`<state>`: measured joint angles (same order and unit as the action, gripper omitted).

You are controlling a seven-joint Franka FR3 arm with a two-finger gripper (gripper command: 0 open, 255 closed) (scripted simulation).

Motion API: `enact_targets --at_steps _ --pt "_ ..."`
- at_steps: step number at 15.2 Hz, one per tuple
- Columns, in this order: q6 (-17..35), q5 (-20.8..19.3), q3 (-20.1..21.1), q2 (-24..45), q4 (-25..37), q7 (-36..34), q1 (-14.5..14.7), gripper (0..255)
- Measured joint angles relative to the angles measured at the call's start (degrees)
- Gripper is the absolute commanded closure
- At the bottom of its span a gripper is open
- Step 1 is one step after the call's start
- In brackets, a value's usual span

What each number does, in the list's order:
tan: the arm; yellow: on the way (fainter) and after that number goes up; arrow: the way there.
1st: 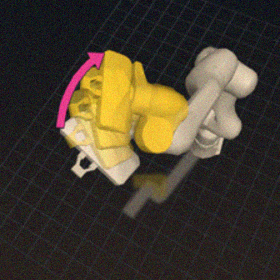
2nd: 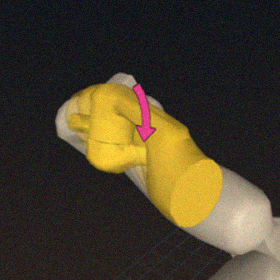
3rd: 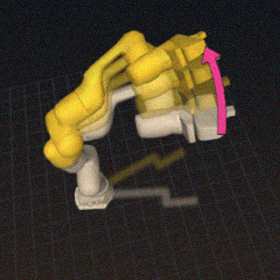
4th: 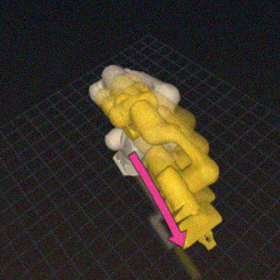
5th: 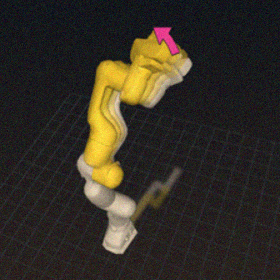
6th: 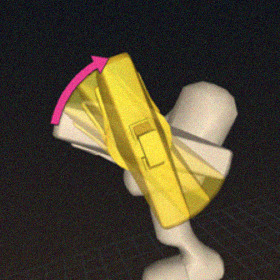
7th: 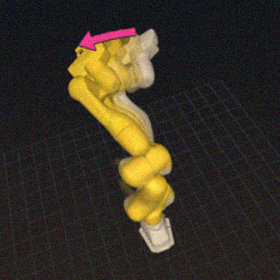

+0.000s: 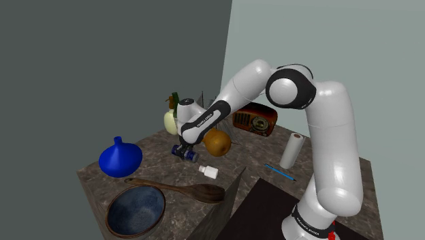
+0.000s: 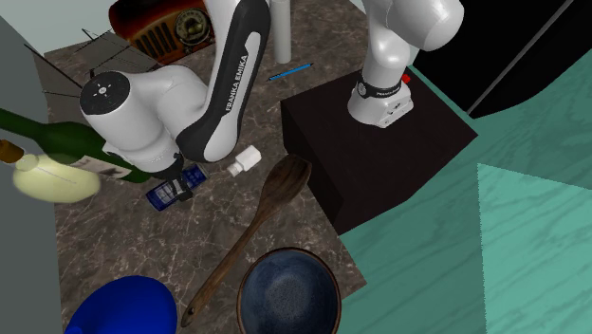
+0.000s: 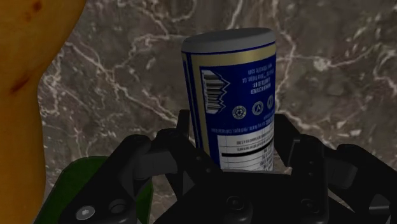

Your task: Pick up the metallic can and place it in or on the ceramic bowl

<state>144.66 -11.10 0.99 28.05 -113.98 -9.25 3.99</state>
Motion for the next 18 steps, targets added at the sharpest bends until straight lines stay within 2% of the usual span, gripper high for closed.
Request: enact_targets --at_steps 18 --pt "-10.15 1.84 0.97 -8.96 1.24 2.07 -0.49 255"
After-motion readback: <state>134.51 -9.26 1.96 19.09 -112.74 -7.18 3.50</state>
